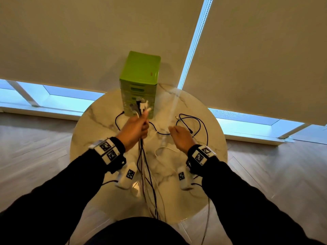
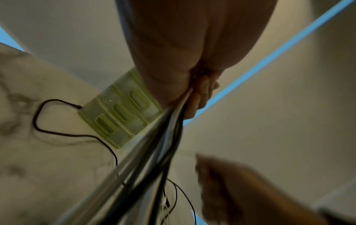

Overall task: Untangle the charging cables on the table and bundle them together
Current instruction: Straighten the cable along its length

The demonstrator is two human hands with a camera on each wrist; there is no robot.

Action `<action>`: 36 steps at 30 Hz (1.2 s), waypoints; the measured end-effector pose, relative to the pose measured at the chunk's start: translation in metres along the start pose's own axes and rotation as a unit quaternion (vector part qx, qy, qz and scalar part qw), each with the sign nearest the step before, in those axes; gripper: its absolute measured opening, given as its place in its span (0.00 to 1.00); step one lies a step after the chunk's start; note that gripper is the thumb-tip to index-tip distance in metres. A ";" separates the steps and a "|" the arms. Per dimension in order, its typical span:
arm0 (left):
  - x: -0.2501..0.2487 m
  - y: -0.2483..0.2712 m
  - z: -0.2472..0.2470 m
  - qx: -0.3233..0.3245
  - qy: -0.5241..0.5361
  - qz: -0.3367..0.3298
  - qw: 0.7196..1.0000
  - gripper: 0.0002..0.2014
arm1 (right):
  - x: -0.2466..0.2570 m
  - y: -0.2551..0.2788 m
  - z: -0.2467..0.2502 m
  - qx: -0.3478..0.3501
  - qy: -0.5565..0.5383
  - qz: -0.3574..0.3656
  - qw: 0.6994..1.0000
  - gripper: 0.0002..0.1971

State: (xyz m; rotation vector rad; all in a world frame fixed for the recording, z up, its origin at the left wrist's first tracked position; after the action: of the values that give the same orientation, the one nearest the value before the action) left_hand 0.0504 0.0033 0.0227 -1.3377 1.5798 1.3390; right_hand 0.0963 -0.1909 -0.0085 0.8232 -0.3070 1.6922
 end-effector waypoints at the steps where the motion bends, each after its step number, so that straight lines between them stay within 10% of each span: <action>1: 0.006 0.002 -0.006 -0.002 -0.024 0.012 1.000 0.21 | 0.019 0.000 0.001 -0.026 -0.030 0.022 0.999 0.20; 8: 0.010 -0.004 -0.012 -0.095 0.051 0.040 0.993 0.18 | 0.077 0.024 -0.027 0.022 -0.011 0.159 0.987 0.24; 17: -0.013 -0.017 0.026 -0.150 0.240 -0.043 0.958 0.18 | -0.018 0.052 -0.041 0.199 -0.015 0.131 0.971 0.21; 27: -0.028 0.001 0.024 -0.051 0.067 -0.081 0.993 0.15 | -0.057 0.008 -0.006 0.127 0.139 0.044 0.981 0.21; 31: 0.005 0.003 0.004 -0.054 -0.080 -0.018 0.995 0.17 | 0.002 -0.007 -0.006 0.026 0.063 0.092 0.993 0.21; 36: 0.022 0.007 -0.002 -0.074 -0.079 0.026 0.994 0.22 | 0.054 0.007 -0.022 0.074 -0.005 0.183 0.980 0.19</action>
State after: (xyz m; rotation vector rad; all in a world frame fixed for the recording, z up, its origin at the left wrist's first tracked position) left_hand 0.0386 -0.0054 0.0052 -1.2498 1.4401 1.5799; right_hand 0.0773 -0.1394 0.0135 0.9260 -0.3603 2.0743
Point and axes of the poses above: each hand's wrist, its own y-axis away from the middle knuckle, its own z-axis out of the back of the hand, x = y × z, the point moved 1 cm from there along -y, towards the middle knuckle
